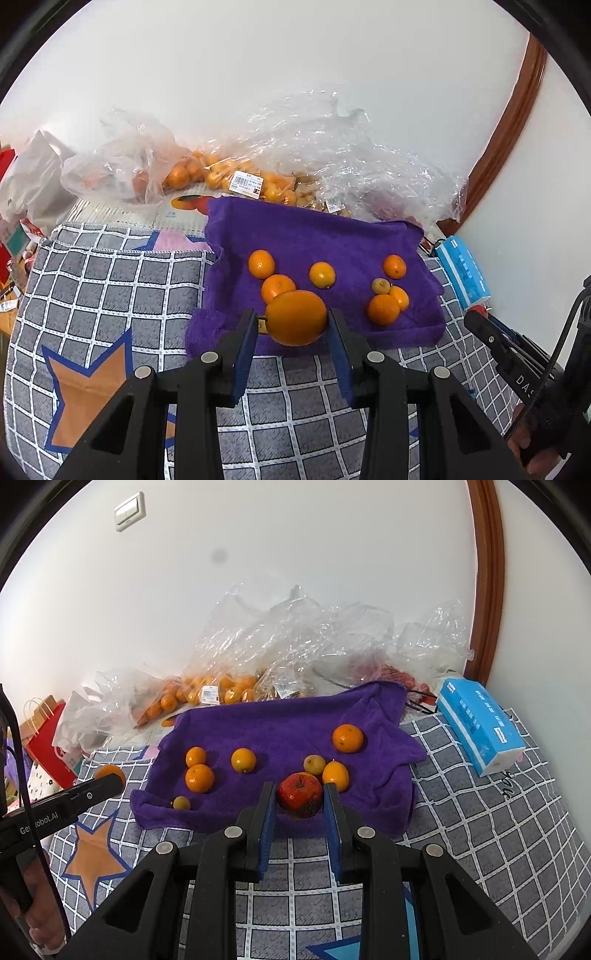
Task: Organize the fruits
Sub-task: 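Lower both held fruits onto the towel and open both tools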
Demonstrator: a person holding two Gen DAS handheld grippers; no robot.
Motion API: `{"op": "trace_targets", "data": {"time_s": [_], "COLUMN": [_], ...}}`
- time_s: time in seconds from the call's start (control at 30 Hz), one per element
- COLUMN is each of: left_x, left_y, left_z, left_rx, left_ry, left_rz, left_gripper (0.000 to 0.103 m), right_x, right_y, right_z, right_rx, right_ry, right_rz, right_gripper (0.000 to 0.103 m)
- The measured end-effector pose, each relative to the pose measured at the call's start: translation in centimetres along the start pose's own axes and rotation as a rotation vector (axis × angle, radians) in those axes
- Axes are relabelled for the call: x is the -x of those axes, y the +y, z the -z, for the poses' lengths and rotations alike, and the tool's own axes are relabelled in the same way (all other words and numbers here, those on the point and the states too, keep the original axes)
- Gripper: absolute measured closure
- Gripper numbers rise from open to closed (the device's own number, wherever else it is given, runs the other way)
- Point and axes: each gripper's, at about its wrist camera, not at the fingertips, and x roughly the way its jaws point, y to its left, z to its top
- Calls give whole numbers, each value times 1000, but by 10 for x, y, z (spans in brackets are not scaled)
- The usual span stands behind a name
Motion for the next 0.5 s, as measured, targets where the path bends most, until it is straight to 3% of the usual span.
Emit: {"op": "trace_targets", "data": {"time_s": [0.5], "left_x": [-26], "left_y": [2], "left_z": [-16], "left_rx": [-10], "left_ry": [16], "left_rz": [-10], "left_gripper": [67], "right_x": [-23], "right_y": [-3], "right_z": [-8], "right_rx": [-3], "right_ry": [9], "right_rz": [6], "right_gripper": [78]}}
